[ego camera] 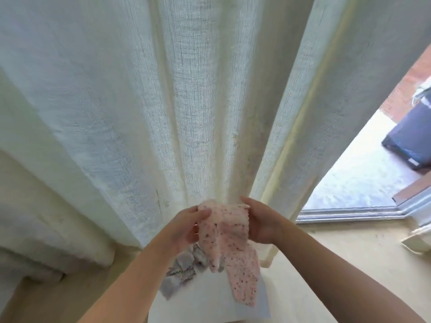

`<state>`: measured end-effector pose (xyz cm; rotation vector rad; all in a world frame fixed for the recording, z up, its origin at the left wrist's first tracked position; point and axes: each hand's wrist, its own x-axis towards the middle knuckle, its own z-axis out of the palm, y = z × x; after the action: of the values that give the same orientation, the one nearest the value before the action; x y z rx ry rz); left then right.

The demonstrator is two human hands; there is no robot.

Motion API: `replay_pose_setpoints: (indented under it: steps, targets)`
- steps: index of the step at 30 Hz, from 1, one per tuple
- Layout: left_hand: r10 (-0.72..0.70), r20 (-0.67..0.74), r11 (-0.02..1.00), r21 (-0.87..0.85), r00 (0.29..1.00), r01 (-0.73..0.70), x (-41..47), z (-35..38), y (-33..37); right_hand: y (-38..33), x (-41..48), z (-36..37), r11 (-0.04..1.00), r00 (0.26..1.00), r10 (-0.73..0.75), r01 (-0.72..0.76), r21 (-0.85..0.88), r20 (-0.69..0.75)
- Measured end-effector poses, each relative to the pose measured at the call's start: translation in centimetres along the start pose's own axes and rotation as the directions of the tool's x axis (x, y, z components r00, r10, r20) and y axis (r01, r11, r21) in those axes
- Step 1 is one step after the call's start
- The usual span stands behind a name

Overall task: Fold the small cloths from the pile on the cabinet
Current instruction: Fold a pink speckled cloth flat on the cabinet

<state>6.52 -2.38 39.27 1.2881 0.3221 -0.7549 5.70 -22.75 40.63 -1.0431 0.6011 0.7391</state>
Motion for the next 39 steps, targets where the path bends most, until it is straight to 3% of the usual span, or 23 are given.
replay_pose_setpoints:
  steps: [3,6,10,13,16,20,23,25,27,31,33,35,39]
  targets:
    - [0.068,-0.099,0.994,0.093,0.993,-0.059,-0.8,0.4,0.6,0.7,-1.4,-0.3,0.983,0.99,-0.024,0.048,-0.177,0.136]
    - [0.153,-0.149,0.948,0.302,0.977,-0.103,-1.9,0.7,1.7,0.9,-2.2,-0.1,0.949,0.982,-0.109,0.149,-0.279,0.153]
    - [0.265,-0.078,0.887,0.411,0.961,-0.211,-4.1,1.1,4.1,-0.3,-3.9,0.5,0.906,0.961,-0.264,0.276,-0.32,0.079]
    - [0.415,0.068,0.827,0.389,0.907,-0.407,-6.7,1.4,6.6,-2.1,-6.0,1.1,0.84,0.893,-0.429,0.45,-0.304,0.137]
    - [0.56,0.273,0.683,0.381,0.782,-0.623,-9.5,1.5,9.3,-4.2,-9.8,2.0,0.662,0.716,-0.656,0.697,-0.274,0.238]
    - [0.653,0.461,0.408,0.454,0.601,-0.792,-11.8,1.8,12.0,-6.4,-13.0,2.8,0.318,0.498,-0.788,0.833,-0.452,0.362]
    - [0.677,0.505,0.299,0.476,0.535,-0.827,-12.9,2.2,13.2,-7.4,-14.0,3.5,0.151,0.42,-0.82,0.815,-0.56,0.389]
    - [0.683,0.505,0.267,0.501,0.528,-0.823,-13.2,2.3,13.7,-7.9,-15.0,3.8,0.054,0.388,-0.797,0.808,-0.587,0.462]
    - [0.689,0.496,0.213,0.557,0.528,-0.802,-13.3,2.4,14.1,-8.2,-15.8,3.8,-0.002,0.396,-0.762,0.79,-0.613,0.513]
    - [0.689,0.578,-0.064,0.65,0.437,-0.758,-13.4,3.2,14.6,-9.0,-16.4,4.5,-0.09,0.388,-0.768,0.723,-0.685,0.51]
    - [0.661,0.628,-0.135,0.637,0.409,-0.759,-13.7,4.0,14.9,-9.1,-16.0,5.6,-0.139,0.451,-0.721,0.649,-0.748,0.526]
    - [0.646,0.65,-0.137,0.614,0.399,-0.777,-13.8,4.8,15.0,-8.8,-15.1,6.5,-0.146,0.52,-0.674,0.603,-0.784,0.525]
    - [0.734,0.519,0.011,0.636,0.439,-0.771,-13.1,4.2,14.1,-7.9,-13.9,6.3,0.014,0.501,-0.731,0.69,-0.724,0.463]
